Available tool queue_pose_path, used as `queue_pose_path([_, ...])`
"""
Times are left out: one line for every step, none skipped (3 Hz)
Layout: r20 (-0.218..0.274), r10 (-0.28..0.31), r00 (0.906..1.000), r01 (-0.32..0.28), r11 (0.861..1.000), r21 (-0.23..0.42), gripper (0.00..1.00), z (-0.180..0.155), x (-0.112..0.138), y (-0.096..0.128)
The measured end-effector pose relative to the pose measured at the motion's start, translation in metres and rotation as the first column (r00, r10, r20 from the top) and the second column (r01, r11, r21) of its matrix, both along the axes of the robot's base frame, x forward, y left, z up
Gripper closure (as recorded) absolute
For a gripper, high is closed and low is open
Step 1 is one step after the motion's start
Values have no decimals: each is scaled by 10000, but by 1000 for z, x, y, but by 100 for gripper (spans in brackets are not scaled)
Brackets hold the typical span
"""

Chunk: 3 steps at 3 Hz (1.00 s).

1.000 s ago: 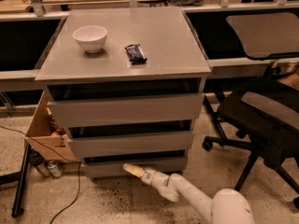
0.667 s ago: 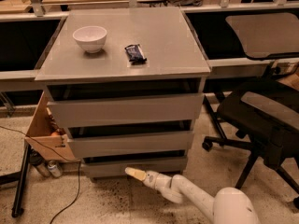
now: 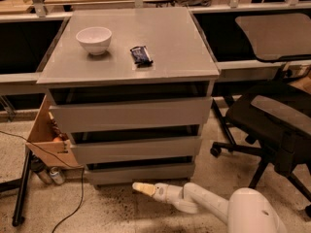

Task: Close bottom drawer

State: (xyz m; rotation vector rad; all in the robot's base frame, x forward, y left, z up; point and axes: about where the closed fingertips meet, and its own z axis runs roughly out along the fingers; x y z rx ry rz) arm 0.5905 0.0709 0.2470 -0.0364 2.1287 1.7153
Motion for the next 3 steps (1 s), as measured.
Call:
queue_pose_path([-408,401,9984,-415,9986,-326,0,2,-28,-14])
queue_pose_path([-809,616,9948,-661,9963,-550,0,5,-60,-28])
queue_pose_path([-917,718,9932,-768,9956,-529,0,5,-69,-26])
